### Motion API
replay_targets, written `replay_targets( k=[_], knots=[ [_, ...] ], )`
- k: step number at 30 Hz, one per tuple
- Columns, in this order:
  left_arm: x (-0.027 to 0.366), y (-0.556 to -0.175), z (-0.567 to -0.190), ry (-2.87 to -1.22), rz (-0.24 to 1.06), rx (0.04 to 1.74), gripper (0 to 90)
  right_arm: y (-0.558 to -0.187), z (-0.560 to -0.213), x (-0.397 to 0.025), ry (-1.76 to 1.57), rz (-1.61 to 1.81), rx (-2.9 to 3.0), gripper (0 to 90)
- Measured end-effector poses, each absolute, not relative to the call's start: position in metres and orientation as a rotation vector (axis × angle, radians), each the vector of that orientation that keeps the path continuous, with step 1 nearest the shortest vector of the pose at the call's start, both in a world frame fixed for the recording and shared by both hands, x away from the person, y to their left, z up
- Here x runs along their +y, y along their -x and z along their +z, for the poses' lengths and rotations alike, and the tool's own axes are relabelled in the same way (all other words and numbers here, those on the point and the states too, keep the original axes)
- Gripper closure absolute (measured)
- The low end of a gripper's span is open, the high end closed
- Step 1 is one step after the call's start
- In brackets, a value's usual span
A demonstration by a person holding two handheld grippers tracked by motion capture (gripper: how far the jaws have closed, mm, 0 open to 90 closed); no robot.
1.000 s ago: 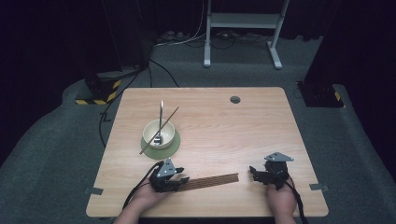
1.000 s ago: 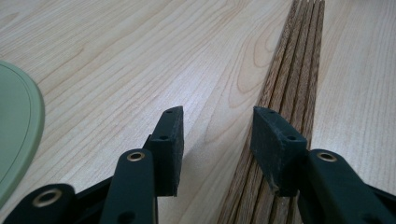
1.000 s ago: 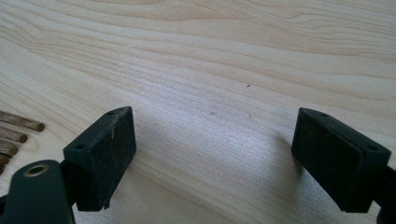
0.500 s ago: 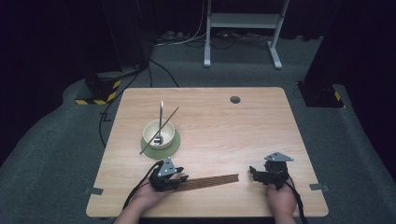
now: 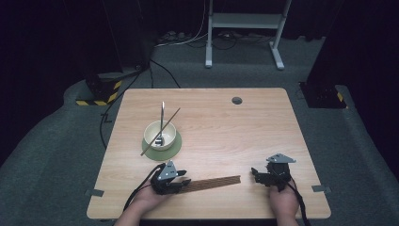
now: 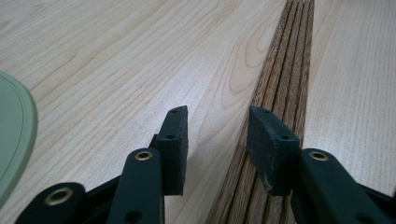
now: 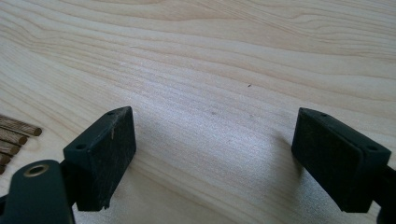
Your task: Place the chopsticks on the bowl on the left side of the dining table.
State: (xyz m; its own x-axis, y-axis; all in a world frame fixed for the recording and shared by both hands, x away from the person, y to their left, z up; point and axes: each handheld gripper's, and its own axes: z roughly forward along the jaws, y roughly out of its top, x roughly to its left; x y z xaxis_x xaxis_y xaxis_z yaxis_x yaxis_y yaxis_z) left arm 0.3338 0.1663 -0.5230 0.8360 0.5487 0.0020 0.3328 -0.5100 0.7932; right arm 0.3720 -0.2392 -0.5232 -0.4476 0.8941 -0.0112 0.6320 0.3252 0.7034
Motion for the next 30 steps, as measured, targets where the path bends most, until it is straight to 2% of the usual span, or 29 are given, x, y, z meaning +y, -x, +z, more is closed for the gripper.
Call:
replay_targets(
  k=[10, 17, 20, 24, 30],
  knots=[
    [0.1661, -0.3345, -0.523, -2.153, 0.342, 0.658, 59.3, -0.372, -0.5237, -0.2387, -1.349, 0.897, 2.188, 13.5],
    [0.1666, -0.338, -0.5236, -2.128, 0.372, 0.772, 60.6, -0.3719, -0.5236, -0.2388, -1.349, 0.896, 2.191, 13.5],
    [0.1687, -0.3379, -0.5229, -2.113, 0.351, 0.76, 60.6, -0.3719, -0.5235, -0.2389, -1.349, 0.896, 2.194, 13.5],
    [0.1699, -0.3341, -0.5217, -2.117, 0.32, 0.647, 61.1, -0.3719, -0.5237, -0.2387, -1.348, 0.897, 2.19, 13.5],
    [0.1676, -0.334, -0.5227, -2.146, 0.323, 0.648, 64.1, -0.3719, -0.5237, -0.2388, -1.347, 0.896, 2.191, 13.5]
  ],
)
